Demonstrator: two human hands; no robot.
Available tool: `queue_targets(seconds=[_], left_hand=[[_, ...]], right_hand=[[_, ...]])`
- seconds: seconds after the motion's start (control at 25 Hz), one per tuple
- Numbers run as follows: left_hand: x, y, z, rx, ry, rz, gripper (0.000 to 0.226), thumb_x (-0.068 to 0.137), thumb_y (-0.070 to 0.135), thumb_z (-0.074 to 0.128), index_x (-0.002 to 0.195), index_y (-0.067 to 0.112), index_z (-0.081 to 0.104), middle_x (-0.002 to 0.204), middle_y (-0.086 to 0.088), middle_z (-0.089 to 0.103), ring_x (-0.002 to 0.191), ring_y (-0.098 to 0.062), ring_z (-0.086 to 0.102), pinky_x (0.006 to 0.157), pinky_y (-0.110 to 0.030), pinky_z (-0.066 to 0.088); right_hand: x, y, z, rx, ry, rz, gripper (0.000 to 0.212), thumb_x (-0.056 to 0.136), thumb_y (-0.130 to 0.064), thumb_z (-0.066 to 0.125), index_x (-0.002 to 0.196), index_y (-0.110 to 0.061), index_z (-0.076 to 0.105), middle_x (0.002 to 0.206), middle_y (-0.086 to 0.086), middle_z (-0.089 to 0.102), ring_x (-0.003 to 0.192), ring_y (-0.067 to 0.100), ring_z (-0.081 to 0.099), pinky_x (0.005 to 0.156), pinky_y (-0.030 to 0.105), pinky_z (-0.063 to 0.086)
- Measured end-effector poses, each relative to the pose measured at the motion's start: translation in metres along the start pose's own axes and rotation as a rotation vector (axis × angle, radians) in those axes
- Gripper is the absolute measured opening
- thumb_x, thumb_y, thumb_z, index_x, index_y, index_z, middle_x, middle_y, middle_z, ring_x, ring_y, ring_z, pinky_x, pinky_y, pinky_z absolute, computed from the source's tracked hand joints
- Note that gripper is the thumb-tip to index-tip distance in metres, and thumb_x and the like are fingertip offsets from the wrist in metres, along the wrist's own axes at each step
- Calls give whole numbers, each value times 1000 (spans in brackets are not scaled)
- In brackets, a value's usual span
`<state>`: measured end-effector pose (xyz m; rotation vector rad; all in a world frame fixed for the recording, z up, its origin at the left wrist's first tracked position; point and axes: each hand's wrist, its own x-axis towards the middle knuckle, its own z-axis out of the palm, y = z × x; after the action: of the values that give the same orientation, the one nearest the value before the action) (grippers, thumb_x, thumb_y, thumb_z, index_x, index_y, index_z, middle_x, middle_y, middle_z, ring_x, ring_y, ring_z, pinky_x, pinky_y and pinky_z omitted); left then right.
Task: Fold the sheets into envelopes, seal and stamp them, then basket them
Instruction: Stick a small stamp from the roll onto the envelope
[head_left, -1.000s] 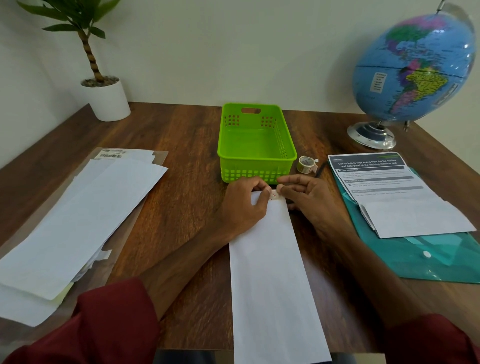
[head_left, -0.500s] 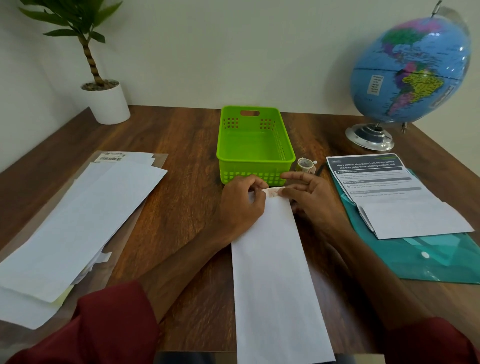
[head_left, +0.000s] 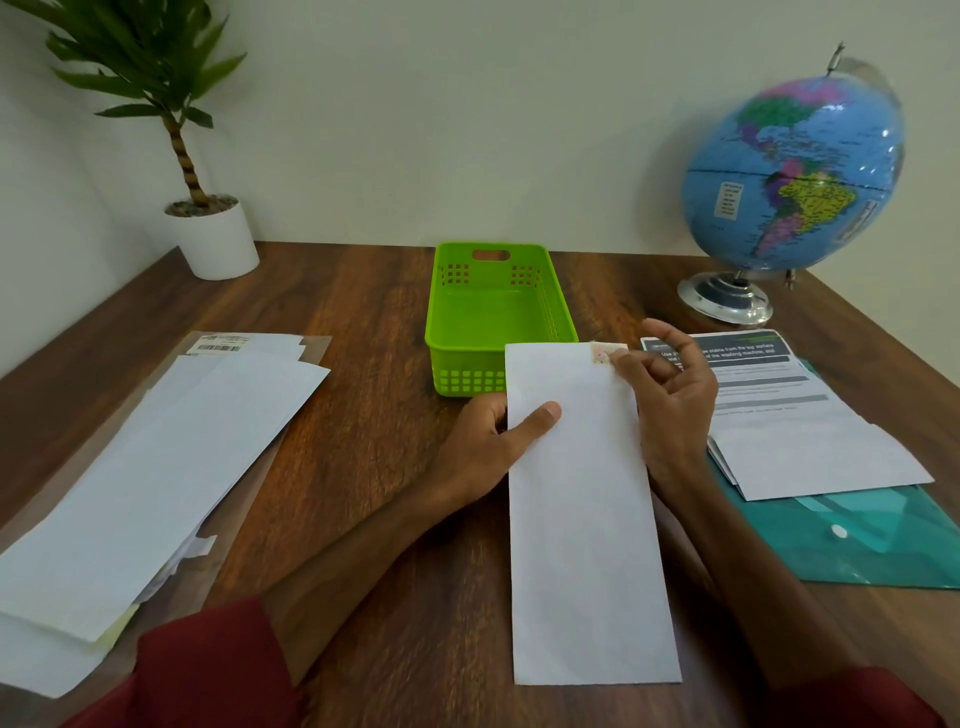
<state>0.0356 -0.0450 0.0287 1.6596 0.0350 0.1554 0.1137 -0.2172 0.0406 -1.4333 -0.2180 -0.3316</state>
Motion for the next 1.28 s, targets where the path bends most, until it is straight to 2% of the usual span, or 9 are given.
queue_targets(seconds=[0.16,0.4,0.52,0.68,0.8,0.96,1.12,1.2,1.28], left_hand=[[9,15,-16,-132,188,49,10,96,19,67,90,14,73,84,4,79,75,-10,74,66,-26,59],[21,29,-67,-13,427,83,11,95,34,68,88,25,67,89,12,75,77,-6,74,63,-20,59],[27,25,-85,34,470,37,15,94,40,68,87,27,65,91,13,74,81,-12,74,70,-25,60],[32,24,-98,-8,492,7,13,96,35,66,88,24,65,96,6,74,82,-13,73,69,-24,58],[34,25,-103,-52,492,-63,16,97,33,66,86,21,65,94,1,74,82,-15,73,71,-27,59],[36,31,-101,-83,510,-79,27,102,37,55,84,19,64,91,3,73,83,-16,70,78,-32,54],[35,30,-95,-110,486,-47,35,105,41,48,87,18,68,71,6,71,56,-9,64,51,-26,48],[33,20,-96,84,494,115,33,105,39,48,93,19,72,72,7,70,56,-8,63,46,-22,45],[32,7,-98,475,517,317,25,104,36,51,103,23,72,90,10,72,78,-6,65,60,-18,49]], right_hand=[[-8,-8,5,76,-127,-11,47,94,-7,70,137,-12,51,106,8,75,102,21,74,89,37,61],[-26,-15,5,-499,-594,-568,36,83,-32,83,115,-20,71,124,0,61,121,17,57,100,33,48],[-34,-17,10,-590,-834,-676,54,78,-45,86,125,-25,69,137,-4,57,133,22,49,108,44,41],[-44,-17,16,-735,-982,-783,72,81,-66,74,142,-32,57,155,-8,45,147,17,36,117,47,35],[-48,-12,21,-755,-948,-886,65,86,-61,71,141,-28,60,154,-3,50,143,18,44,114,42,39],[-49,-5,24,-706,-710,-1080,34,96,-38,69,120,-15,76,132,5,69,120,24,65,94,42,54],[-47,-10,22,-661,-426,-1178,21,100,-19,67,107,-4,79,115,8,77,101,26,74,80,43,57],[-44,-13,18,-706,-350,-1150,23,102,-17,62,110,-3,78,115,10,76,103,27,73,83,42,56],[-40,-15,15,-768,-318,-1118,22,98,-8,65,116,-2,75,117,13,75,106,30,71,87,43,55]])
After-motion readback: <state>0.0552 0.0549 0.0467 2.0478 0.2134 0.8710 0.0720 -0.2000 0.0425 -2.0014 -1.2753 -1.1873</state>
